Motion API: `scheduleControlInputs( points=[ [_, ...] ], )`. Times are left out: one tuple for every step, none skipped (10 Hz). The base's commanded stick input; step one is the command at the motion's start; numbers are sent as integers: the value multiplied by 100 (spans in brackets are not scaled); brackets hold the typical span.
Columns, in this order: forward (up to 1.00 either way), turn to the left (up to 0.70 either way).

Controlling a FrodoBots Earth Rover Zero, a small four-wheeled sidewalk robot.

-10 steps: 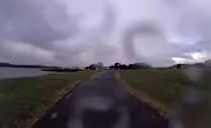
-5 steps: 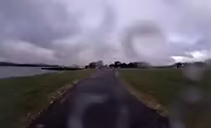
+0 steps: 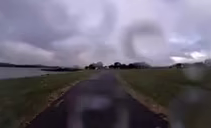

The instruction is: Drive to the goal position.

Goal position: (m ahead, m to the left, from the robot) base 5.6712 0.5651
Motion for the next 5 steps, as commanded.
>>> scheduleControlInputs(
  points=[
    [70,0],
    [70,0],
    [70,0],
    [70,0],
    [70,0]
  ],
)
